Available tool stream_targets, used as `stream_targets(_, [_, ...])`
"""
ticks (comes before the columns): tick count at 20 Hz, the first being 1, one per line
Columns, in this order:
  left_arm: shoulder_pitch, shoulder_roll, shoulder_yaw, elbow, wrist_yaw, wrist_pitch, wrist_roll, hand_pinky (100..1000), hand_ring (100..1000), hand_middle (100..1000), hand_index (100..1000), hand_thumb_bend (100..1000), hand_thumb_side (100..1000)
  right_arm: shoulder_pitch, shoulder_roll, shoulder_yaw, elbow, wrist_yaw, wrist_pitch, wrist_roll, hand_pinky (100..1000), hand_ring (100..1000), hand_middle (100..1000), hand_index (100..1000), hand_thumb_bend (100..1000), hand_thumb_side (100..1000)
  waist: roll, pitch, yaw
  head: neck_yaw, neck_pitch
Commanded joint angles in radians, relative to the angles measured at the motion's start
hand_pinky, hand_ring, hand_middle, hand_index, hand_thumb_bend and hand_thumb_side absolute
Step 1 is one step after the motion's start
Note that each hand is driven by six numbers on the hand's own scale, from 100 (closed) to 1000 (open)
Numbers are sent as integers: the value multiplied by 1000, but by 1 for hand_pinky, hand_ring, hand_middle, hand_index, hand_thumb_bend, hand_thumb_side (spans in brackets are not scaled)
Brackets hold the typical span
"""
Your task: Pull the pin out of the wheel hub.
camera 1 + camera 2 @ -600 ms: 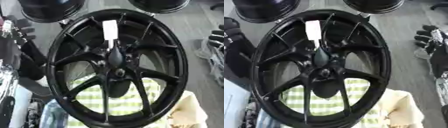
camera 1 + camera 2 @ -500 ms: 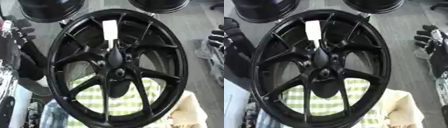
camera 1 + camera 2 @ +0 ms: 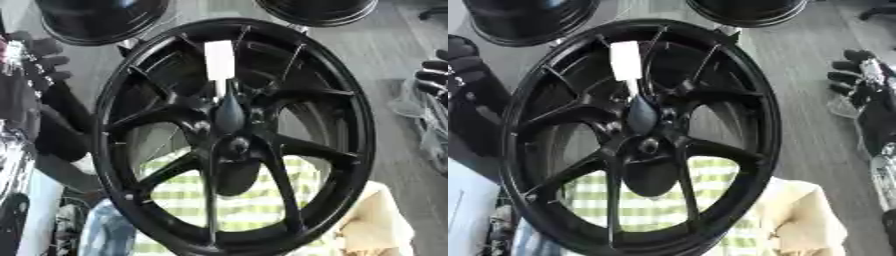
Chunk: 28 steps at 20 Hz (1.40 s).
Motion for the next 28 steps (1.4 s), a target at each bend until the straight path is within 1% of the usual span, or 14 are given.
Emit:
stream_targets(1, [-11, 22, 4, -14, -1, -3, -4, 741, 765, 708, 753, 118, 883, -10, -19, -9, -11, -2, 2, 1, 825, 784, 726, 830, 100, 769, 0, -18, -4, -2, -12])
stream_targets(5, [-23, 21, 5, -41, 2, -9, -3, 742, 769, 715, 757, 114, 864, -9, -21, -11, -13, -2, 0, -1, 826, 784, 726, 830, 100, 767, 3, -17, -11, -17, -13])
stream_targets(8, [-48, 52, -3, -81, -6, -7, -7, 747, 777, 728, 768, 100, 835, -6, -23, -12, -14, -1, -1, -2, 826, 784, 726, 830, 100, 766, 6, -19, -15, -25, -20])
stream_targets(10, [-85, 104, -15, -122, -19, -8, -22, 753, 783, 737, 783, 100, 804, -3, -26, -12, -14, 0, -1, -1, 826, 784, 726, 830, 100, 768, 11, -22, -16, -25, -21])
stream_targets(12, [-134, 176, -34, -159, -29, -1, -45, 762, 787, 742, 791, 100, 784, 0, -31, -9, -12, 3, 0, 0, 826, 784, 726, 830, 100, 768, 17, -26, -17, -25, -18])
stream_targets(14, [-189, 259, -64, -181, -31, 25, -78, 774, 795, 751, 800, 100, 779, 3, -36, -7, -12, 6, 1, 2, 826, 784, 727, 830, 100, 768, 25, -30, -18, -25, -14])
stream_targets(17, [-272, 395, -124, -198, -31, 85, -152, 802, 811, 768, 817, 100, 760, 5, -44, -4, -11, 10, 2, 5, 826, 784, 727, 830, 100, 769, 36, -34, -20, -28, -11])
stream_targets(19, [-323, 476, -167, -209, -37, 123, -213, 820, 821, 778, 826, 100, 714, 8, -49, -2, -10, 13, 3, 7, 826, 784, 727, 830, 100, 769, 42, -36, -21, -30, -9])
stream_targets(21, [-371, 537, -209, -221, -58, 154, -288, 845, 837, 790, 837, 100, 677, 10, -53, 0, -10, 17, 4, 9, 826, 784, 727, 830, 100, 770, 48, -38, -19, -31, -7])
stream_targets(23, [-426, 580, -249, -225, -85, 187, -374, 871, 850, 798, 846, 100, 612, 13, -58, 1, -10, 20, 5, 10, 826, 784, 727, 830, 100, 770, 53, -41, -17, -32, -1])
stream_targets(25, [-484, 604, -286, -224, -122, 212, -466, 882, 853, 803, 852, 100, 584, 16, -61, 2, -10, 22, 5, 10, 826, 784, 727, 830, 100, 769, 56, -43, -16, -37, 3])
stream_targets(27, [-543, 610, -323, -215, -177, 222, -557, 892, 854, 805, 857, 187, 542, 19, -63, 4, -10, 24, 5, 12, 826, 785, 727, 830, 100, 771, 59, -46, -16, -39, 7])
stream_targets(28, [-570, 608, -342, -207, -204, 225, -598, 897, 854, 806, 860, 209, 536, 20, -64, 5, -9, 25, 6, 12, 826, 785, 727, 830, 100, 771, 61, -47, -16, -40, 11])
